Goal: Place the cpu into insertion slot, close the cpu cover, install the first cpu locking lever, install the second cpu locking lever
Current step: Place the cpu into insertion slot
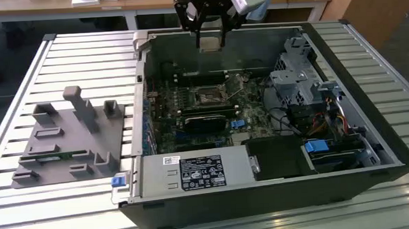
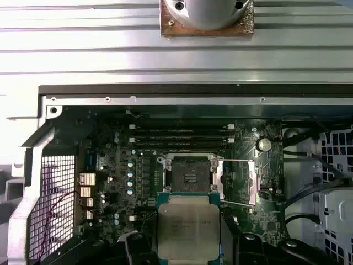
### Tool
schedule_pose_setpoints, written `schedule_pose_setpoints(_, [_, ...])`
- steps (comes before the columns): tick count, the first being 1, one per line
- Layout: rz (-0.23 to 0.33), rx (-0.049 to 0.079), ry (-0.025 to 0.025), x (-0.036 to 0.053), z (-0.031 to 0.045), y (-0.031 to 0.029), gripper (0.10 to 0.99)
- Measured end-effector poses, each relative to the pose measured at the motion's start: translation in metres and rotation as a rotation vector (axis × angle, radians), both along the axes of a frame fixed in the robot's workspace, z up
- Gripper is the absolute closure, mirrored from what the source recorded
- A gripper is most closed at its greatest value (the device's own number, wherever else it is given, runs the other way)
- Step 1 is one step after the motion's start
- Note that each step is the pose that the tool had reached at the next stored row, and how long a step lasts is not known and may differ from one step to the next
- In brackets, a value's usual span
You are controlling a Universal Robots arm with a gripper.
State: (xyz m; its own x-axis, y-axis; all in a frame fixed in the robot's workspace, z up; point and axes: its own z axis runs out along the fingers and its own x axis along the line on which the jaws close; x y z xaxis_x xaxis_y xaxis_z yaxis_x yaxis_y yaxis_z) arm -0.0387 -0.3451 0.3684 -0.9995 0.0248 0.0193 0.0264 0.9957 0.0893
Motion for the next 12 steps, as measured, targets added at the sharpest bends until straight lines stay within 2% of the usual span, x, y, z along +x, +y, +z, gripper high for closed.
schedule_pose_setpoints(12, [-0.007, 0.0, 0.0, 0.0, 0.0, 0.0, 0.545])
